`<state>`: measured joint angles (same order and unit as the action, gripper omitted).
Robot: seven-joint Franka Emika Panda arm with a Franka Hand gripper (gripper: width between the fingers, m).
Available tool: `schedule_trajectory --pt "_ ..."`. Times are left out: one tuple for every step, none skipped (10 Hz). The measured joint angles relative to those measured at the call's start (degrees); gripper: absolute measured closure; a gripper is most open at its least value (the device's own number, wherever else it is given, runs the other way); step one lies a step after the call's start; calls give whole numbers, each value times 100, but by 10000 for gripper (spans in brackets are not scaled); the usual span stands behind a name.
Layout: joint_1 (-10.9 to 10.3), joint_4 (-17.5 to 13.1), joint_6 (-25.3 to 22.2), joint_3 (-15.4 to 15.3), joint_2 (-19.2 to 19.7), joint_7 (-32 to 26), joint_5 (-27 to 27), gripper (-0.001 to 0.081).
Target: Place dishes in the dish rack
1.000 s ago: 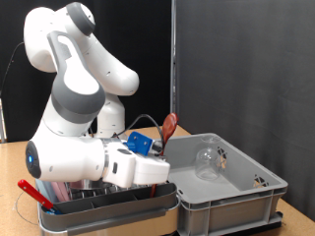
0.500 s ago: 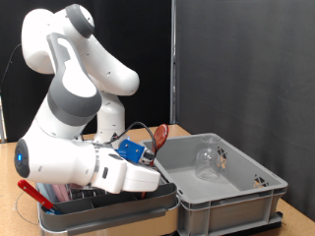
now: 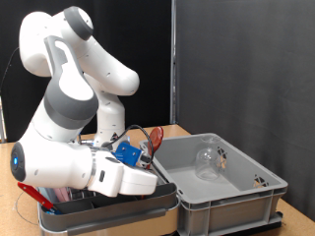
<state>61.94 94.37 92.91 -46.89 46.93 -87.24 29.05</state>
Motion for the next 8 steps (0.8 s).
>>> schedule_trajectory --pt "3 -17 -11 7 0 -10 -11 654" --pt "5 -39 -26 8 0 -19 -12 654" --pt "5 -64 -49 8 0 -26 -12 482" --pt "5 -89 -79 6 0 -33 -12 482" --pt "5 -115 -104 -1 0 -46 -12 307" --pt "5 -147 -132 -15 0 -61 -12 307" --pt "6 -185 -160 -35 -1 -76 -3 122" --pt "8 -230 -201 -64 -2 -97 14 32"
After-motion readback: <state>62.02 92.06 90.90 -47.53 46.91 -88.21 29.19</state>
